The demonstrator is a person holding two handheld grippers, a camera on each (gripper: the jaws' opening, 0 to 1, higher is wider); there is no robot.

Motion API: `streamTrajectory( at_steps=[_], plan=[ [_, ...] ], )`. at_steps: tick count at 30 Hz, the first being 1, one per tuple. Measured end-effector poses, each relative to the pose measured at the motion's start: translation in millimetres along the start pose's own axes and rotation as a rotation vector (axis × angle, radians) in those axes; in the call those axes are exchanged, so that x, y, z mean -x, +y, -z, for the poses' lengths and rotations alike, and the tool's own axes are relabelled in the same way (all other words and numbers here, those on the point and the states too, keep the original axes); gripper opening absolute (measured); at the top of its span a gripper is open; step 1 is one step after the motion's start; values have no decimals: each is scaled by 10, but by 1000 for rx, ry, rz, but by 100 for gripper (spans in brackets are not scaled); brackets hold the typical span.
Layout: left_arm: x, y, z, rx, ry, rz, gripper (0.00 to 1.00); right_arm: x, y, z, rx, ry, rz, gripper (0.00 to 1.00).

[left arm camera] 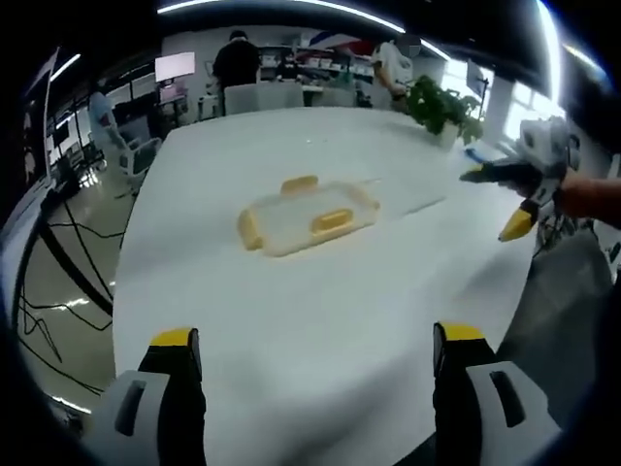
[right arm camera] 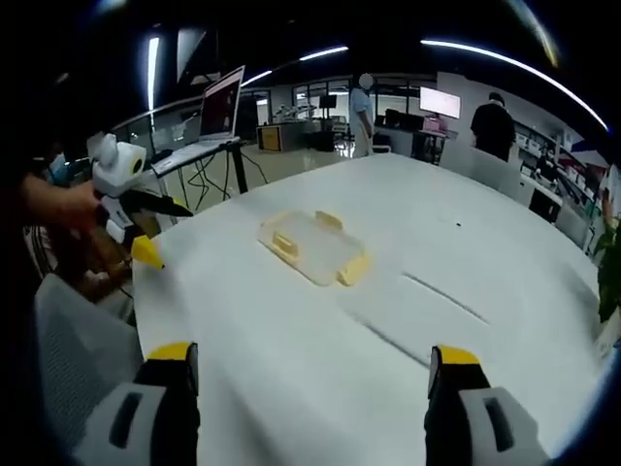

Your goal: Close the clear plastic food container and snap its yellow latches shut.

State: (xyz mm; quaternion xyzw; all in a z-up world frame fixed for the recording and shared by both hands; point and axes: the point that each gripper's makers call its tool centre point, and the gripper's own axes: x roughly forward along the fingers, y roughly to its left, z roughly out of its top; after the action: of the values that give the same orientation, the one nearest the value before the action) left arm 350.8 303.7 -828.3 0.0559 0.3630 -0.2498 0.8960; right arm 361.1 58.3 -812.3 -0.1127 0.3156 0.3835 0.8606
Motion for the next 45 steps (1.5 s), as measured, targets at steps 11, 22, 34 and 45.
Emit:
streamTrajectory(
  at_steps=[11,22,34,45],
  plan=[
    [-143,37,-48,-90,38,29,99,-23,-217,-68,74,1,37,100],
    [-219,216,-32,-150,67,41,99,-139,-379,-177,97,-19,40,100],
    [-333,286,-154,-250,89,79,99,-179,-548,-366,100,-60,13,100],
    [-492,473,-318,-318,100,77,99,-354,-510,-418,214,-9,-79,100]
  ],
)
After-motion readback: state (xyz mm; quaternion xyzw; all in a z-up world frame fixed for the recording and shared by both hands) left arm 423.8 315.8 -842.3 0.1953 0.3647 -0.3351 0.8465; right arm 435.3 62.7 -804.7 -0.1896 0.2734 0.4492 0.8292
